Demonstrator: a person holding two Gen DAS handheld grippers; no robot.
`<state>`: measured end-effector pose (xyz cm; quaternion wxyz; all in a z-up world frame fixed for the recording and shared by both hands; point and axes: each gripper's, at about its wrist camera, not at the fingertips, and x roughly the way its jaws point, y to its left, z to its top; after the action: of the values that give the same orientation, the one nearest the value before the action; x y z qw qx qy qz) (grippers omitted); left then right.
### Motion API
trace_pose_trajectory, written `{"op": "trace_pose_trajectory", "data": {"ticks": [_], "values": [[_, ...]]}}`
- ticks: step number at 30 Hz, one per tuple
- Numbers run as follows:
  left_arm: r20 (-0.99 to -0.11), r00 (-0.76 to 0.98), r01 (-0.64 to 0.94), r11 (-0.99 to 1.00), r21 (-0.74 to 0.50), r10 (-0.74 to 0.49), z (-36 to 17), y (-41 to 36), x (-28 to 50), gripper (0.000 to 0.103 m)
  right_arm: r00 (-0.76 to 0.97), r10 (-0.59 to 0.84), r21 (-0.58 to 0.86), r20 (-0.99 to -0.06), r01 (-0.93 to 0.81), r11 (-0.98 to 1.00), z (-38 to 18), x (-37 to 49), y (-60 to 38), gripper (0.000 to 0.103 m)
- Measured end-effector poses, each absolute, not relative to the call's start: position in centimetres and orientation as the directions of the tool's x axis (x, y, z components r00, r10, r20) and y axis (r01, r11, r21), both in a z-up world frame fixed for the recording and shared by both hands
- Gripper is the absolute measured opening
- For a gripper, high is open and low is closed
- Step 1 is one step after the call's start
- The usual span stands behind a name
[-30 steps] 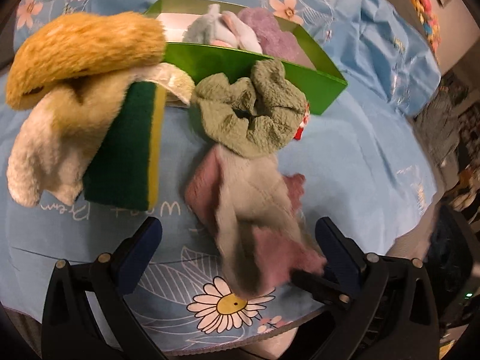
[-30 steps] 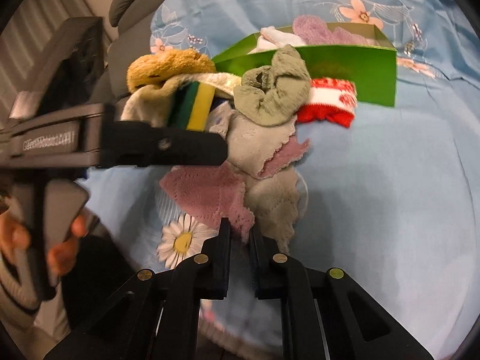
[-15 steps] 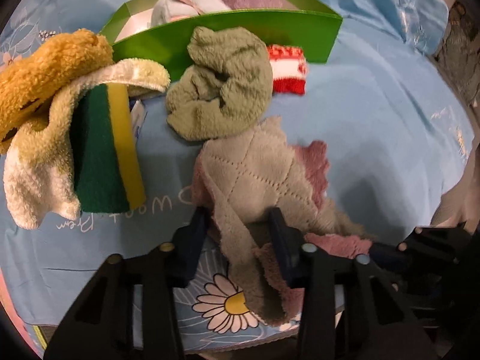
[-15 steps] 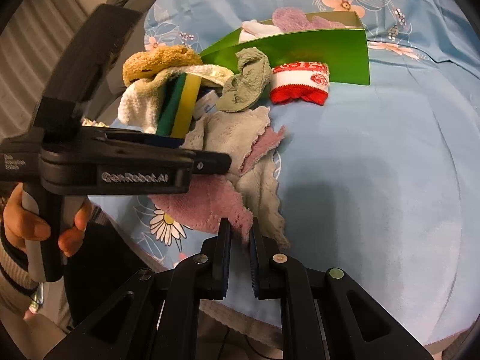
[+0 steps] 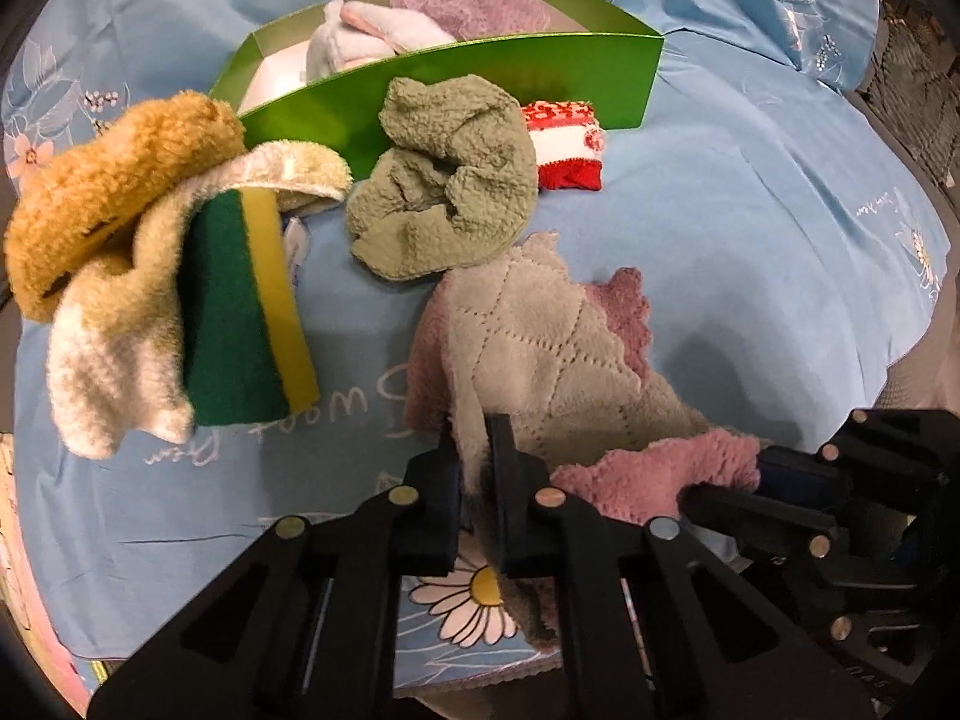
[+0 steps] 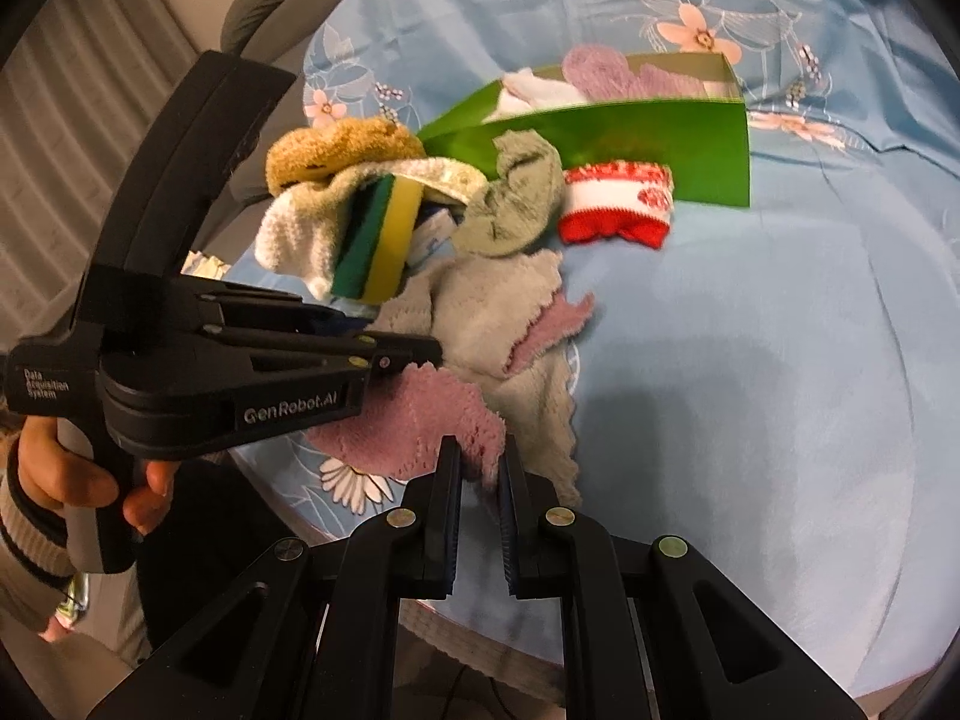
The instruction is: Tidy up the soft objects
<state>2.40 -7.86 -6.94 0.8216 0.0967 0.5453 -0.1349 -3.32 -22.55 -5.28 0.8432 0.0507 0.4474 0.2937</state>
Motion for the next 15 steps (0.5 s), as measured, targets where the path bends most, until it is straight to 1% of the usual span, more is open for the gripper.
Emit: {"op": "trace_pose_trajectory", "data": {"ticks": [8,15], "values": [[-0.922,0.380,0.297,0.954,0.049,-0.070,-5.4,-5.3,1.8,0.006,0.426,0.573,0.340,-0.700,-0.507,0.792,-3.7,-3.7,-20.6,0.012],[-0.930,0.364,0.217,0.976,0.026,-0.056,-5.5,-2.4,1.5,0.006,0.400,0.611,0.326,-0.684,-0.581,0.745,-2.6,-3.6,-17.4,0.012]]}}
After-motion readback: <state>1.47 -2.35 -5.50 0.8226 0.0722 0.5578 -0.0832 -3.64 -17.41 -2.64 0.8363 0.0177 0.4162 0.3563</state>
